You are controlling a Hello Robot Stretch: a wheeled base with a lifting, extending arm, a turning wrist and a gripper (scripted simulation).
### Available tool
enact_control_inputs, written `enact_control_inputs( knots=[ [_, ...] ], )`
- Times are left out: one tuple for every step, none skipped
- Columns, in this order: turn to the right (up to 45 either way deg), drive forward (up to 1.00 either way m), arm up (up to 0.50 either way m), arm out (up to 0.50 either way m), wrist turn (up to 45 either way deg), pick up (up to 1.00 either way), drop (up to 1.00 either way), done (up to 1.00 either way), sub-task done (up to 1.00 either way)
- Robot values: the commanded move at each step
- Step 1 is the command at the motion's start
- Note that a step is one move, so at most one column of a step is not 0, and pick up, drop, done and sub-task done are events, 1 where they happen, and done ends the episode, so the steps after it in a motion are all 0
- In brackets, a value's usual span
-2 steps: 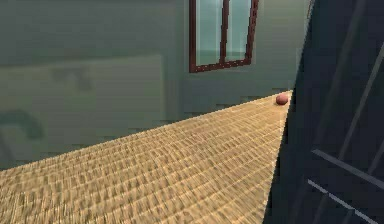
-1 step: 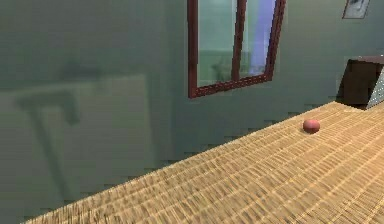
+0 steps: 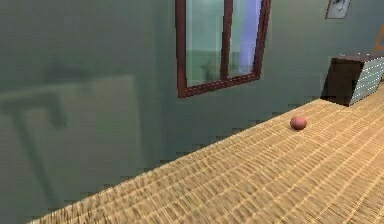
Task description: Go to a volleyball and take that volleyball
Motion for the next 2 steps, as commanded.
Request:
enact_control_inputs(
  knots=[
    [0.0,0.35,0.00,0.00,0.0,0.00,0.00,0.00,0.00],
    [45.0,0.00,0.00,0.00,0.0,0.00,0.00,0.00,0.00]
  ],
)
